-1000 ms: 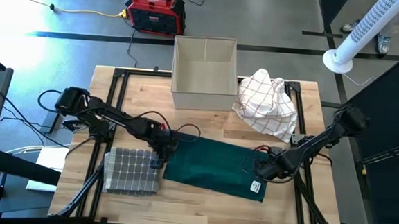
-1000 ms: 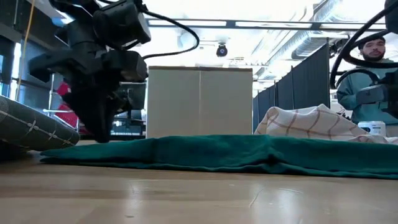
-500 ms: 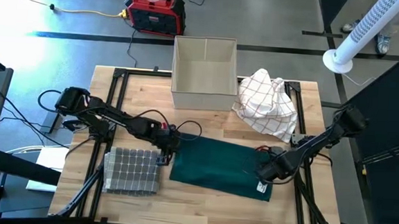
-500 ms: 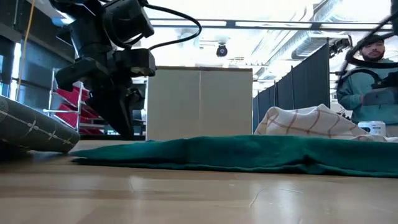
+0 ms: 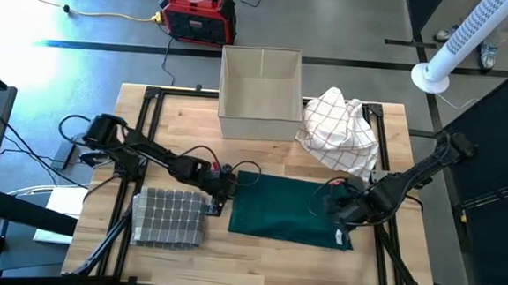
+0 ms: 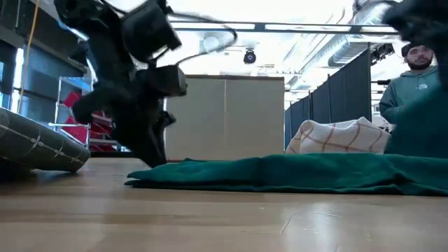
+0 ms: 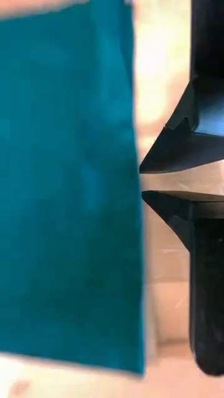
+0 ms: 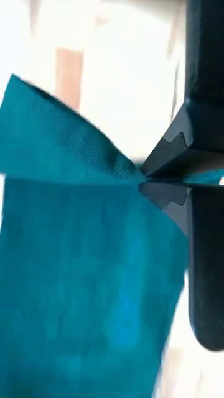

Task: Fold towel
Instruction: Fold the green kitchen towel

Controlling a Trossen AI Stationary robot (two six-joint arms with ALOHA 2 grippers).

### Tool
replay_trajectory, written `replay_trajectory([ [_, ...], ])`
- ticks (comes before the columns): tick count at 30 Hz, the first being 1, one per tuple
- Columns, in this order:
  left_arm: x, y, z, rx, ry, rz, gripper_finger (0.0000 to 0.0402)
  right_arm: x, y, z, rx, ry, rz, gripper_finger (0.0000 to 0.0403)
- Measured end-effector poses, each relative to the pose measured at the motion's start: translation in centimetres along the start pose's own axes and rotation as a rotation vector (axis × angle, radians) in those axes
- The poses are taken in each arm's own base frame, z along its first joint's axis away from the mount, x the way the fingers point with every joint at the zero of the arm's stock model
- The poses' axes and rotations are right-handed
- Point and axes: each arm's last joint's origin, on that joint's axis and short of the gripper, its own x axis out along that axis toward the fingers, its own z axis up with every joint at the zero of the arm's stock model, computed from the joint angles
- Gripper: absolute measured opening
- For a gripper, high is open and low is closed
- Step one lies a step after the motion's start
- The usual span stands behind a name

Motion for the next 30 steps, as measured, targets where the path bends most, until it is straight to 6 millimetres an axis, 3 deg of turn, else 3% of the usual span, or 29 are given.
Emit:
replay_trajectory([
  [8, 1.7, 0.5, 0.4, -0.047, -0.08, 0.003, 0.0046, 1.7, 7.0, 1.9, -0.09, -0.067, 0.251, 0.0],
  [17, 1.6, 1.3, 1.3, -0.05, -0.123, 0.009, 0.0046, 7.1, 13.7, 6.3, -0.209, -0.073, 0.49, 0.0],
  [23, 1.6, 1.5, 1.3, -0.055, -0.125, 0.019, 0.0046, 10.3, 16.0, 7.3, -0.237, 0.012, 0.612, 0.0],
  [30, 1.6, 1.5, 1.3, -0.07, -0.126, 0.02, 0.0046, 10.9, 17.1, 7.1, -0.278, 0.025, 0.721, 0.0001],
])
